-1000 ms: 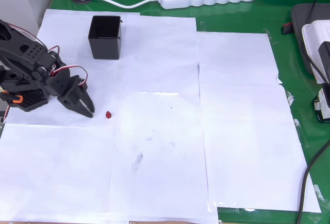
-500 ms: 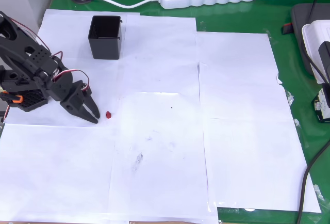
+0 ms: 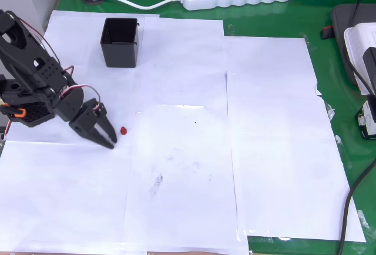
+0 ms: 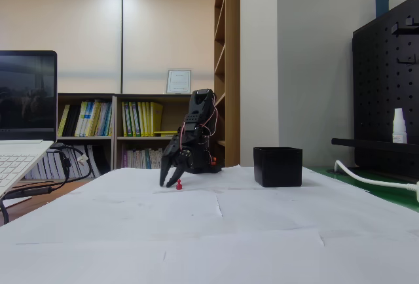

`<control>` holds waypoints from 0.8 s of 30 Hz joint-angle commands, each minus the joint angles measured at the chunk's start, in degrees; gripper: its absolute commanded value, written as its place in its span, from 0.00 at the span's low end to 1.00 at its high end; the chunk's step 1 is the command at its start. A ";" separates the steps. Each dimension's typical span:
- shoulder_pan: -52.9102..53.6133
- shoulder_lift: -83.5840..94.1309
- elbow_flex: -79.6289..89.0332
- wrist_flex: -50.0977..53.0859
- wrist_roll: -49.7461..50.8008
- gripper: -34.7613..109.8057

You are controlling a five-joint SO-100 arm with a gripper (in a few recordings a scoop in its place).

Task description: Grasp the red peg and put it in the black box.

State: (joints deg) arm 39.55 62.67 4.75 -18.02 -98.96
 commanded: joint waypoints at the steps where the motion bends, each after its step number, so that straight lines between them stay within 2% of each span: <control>1: 1.49 6.86 1.93 -11.25 3.96 0.24; 5: 1.93 19.34 2.46 -27.60 5.10 0.24; 13: -0.26 37.88 8.79 -43.51 9.05 0.24; 16: -0.26 50.62 12.30 -56.43 8.44 0.24; 21: -0.18 56.95 17.75 -59.15 7.73 0.24; 24: 0.00 62.84 18.37 -66.88 6.77 0.24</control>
State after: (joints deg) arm 39.11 119.71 21.62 -80.07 -90.70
